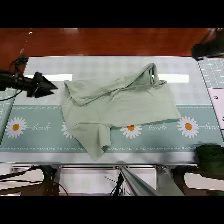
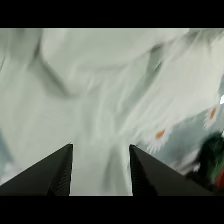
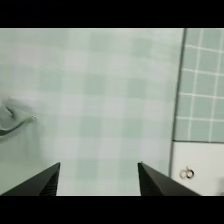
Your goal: Fold the shirts.
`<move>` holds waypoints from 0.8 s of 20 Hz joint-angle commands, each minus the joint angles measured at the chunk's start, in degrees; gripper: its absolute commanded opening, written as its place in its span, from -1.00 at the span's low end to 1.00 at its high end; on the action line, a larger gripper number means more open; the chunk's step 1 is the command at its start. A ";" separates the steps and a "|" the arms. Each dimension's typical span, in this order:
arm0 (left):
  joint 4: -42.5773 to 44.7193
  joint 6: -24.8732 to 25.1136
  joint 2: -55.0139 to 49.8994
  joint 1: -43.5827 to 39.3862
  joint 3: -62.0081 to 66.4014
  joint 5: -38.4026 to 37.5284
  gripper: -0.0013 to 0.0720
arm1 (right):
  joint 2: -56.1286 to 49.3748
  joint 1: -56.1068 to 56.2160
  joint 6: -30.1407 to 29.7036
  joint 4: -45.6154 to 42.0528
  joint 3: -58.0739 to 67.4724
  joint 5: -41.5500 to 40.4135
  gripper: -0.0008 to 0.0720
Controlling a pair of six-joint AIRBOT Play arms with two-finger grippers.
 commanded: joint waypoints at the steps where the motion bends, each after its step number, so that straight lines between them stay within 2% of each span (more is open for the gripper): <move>1: 8.26 -0.46 6.75 2.78 -10.03 -6.97 0.28 | 5.60 -11.10 -1.14 6.16 -3.13 7.10 0.63; 4: 8.17 2.97 11.74 2.80 -26.91 -1.53 0.70 | 6.38 -20.35 -1.97 16.35 -10.16 9.25 0.63; 8: 6.95 5.77 12.11 2.84 -37.44 5.51 0.70 | 6.38 -25.27 -5.42 25.88 -19.26 9.22 0.63; 16: -1.40 5.70 11.41 0.13 -37.88 20.15 0.69 | 6.36 -25.03 -9.16 28.85 -23.91 3.74 0.63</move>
